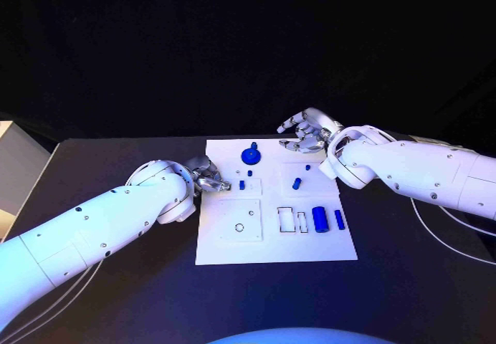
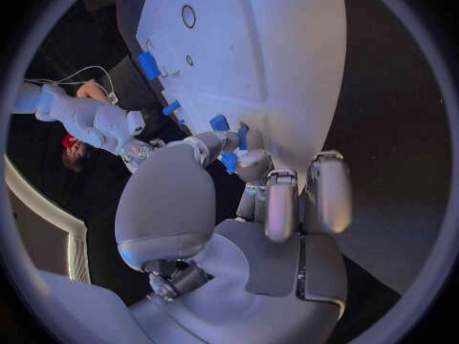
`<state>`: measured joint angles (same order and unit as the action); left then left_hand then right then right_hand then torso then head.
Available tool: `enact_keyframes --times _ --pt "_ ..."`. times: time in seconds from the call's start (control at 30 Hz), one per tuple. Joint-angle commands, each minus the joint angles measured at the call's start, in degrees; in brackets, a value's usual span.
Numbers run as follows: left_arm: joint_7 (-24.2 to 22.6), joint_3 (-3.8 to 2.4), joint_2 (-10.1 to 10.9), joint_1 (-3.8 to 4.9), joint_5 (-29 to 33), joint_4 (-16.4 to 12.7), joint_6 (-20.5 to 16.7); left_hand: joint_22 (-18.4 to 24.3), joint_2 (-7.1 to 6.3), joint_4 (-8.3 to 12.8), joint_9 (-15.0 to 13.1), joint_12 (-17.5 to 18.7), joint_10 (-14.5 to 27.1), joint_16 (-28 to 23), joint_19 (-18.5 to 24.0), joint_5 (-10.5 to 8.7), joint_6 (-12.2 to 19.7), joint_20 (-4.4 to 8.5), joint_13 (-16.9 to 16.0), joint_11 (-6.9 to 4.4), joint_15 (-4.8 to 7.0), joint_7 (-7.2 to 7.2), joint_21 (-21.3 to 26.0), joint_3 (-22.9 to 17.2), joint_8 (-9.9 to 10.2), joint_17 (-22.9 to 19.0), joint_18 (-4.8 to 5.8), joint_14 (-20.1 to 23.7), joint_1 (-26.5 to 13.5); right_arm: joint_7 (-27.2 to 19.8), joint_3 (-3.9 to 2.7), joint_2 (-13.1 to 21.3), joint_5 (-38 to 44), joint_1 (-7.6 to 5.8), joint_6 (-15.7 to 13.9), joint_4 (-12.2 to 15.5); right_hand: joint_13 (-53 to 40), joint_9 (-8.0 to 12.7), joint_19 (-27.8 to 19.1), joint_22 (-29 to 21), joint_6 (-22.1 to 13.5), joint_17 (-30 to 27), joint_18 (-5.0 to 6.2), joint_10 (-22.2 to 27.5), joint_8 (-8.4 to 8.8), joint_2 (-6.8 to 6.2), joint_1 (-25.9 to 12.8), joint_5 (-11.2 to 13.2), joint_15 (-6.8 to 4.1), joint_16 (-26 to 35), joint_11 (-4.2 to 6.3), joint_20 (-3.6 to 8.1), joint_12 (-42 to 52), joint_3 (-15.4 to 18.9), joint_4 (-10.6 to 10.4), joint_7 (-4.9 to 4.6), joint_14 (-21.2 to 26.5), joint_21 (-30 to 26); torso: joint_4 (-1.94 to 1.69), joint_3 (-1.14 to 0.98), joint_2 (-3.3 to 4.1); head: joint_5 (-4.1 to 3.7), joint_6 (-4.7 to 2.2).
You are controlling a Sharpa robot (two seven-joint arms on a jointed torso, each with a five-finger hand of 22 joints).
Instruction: Assemble the parts on the task board
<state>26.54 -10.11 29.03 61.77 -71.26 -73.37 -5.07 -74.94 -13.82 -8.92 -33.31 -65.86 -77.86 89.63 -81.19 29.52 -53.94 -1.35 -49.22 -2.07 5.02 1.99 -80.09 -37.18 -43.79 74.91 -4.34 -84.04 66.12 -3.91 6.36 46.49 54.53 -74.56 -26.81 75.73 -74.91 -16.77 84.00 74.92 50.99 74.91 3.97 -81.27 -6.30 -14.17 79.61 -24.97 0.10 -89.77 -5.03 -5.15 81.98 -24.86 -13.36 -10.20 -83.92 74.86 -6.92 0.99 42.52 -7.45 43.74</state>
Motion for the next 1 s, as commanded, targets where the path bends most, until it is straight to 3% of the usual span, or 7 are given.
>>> enact_keyframes --times 0.03,0.3,1.0 --pt "0.2 0.33 -0.4 -0.41 0.9 -0.1 1.3 -0.3 0.52 6.4 0.0 -0.2 -0.5 0.4 0.0 -0.33 -0.4 -0.17 -0.1 -0.15 -0.16 -0.12 0.1 -6.8 -0.5 15.1 0.68 -6.0 0.1 -0.6 -0.01 0.0 0.1 0.03 0.5 0.0 -7.1 0.1 2.3 2.0 0.4 15.1 -0.55 -0.4 0.39 -0.04 -0.4 -0.3 0.12 -0.2 0.06 -0.4 0.3 -0.3 0.1 0.11 -6.1 0.3 0.01 0.01 -0.01 0.02 -0.02" --pt "0.0 0.33 -0.4 -0.4 1.8 -0.1 1.1 0.0 -0.19 3.5 0.2 0.3 -0.2 0.4 0.2 -0.76 -0.4 0.03 0.4 -0.6 0.16 -0.82 0.4 -2.5 -0.6 15.1 0.58 -6.0 -3.2 -0.6 -0.01 0.0 0.1 0.03 0.5 0.0 -7.1 0.1 2.3 2.0 0.4 15.1 -0.55 -0.4 0.39 -0.04 -0.4 -0.3 0.12 -0.2 0.06 -0.4 0.3 -0.3 0.1 0.11 -6.1 0.3 -0.02 0.01 -0.02 0.04 -0.03" --pt "0.2 0.33 -0.5 -0.4 2.0 0.2 0.7 0.1 -0.23 0.0 1.0 0.3 0.0 0.4 0.2 -1.41 -1.2 0.27 0.3 -0.73 0.34 -0.98 0.6 4.4 -0.2 15.1 0.57 -6.0 -4.4 -0.6 -0.01 -0.1 0.1 0.04 0.5 0.0 -7.1 0.1 2.3 2.0 0.4 15.1 -0.55 -0.4 0.39 -0.04 -0.4 -0.3 0.12 -0.2 0.06 -0.4 0.3 -0.3 0.1 0.11 -6.1 0.3 0.01 -0.01 0.0 0.07 0.05"
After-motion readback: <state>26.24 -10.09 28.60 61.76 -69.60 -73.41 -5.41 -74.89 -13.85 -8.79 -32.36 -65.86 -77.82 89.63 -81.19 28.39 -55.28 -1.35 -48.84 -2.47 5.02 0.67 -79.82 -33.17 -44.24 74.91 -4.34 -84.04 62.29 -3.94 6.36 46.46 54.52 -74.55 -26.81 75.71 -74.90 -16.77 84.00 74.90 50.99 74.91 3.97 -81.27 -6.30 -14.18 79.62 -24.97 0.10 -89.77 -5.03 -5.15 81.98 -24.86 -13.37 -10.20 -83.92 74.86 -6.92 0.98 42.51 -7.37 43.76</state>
